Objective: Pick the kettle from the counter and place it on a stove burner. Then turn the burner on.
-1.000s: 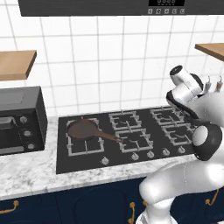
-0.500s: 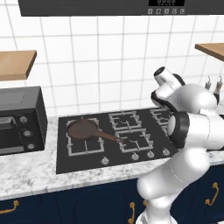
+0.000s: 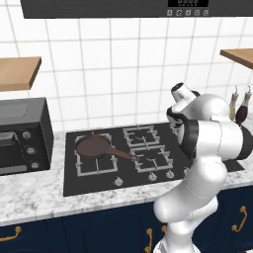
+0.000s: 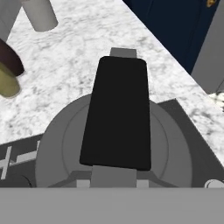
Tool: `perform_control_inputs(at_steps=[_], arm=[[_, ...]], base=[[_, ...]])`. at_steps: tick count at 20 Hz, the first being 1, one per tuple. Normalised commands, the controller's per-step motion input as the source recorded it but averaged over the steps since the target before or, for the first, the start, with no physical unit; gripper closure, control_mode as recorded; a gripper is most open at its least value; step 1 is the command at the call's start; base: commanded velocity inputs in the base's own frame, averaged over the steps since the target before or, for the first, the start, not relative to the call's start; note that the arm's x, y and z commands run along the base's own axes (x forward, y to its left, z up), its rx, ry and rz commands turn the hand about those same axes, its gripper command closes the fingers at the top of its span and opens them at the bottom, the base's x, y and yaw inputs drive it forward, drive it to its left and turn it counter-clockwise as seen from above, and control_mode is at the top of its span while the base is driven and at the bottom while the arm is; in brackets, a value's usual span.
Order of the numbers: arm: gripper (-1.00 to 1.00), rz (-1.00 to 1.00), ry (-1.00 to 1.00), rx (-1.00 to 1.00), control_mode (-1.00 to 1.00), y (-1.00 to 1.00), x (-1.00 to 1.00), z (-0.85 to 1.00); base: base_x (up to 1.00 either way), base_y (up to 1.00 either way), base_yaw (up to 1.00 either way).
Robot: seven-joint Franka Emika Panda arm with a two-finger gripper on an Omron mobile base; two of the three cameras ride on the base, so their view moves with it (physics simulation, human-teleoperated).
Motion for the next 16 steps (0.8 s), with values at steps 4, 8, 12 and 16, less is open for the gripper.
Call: perform_control_inputs(at_steps=[4, 8, 12, 16], arm=[[1.0, 0.0, 0.0, 0.09, -1.0, 0.18, 0.0, -0.25], [1.0, 0.0, 0.0, 0.02, -1.0, 0.04, 0.0, -0.06], [-1.0, 0.0, 0.0, 0.0, -1.0, 0.0, 0.0, 0.0], [-1.0, 0.0, 0.0, 0.0, -1.0, 0.0, 0.0, 0.0]], base=[[0.0, 0.0, 0.0], [0.0, 0.0, 0.0], [0.0, 0.0, 0.0], [0.0, 0.0, 0.0]])
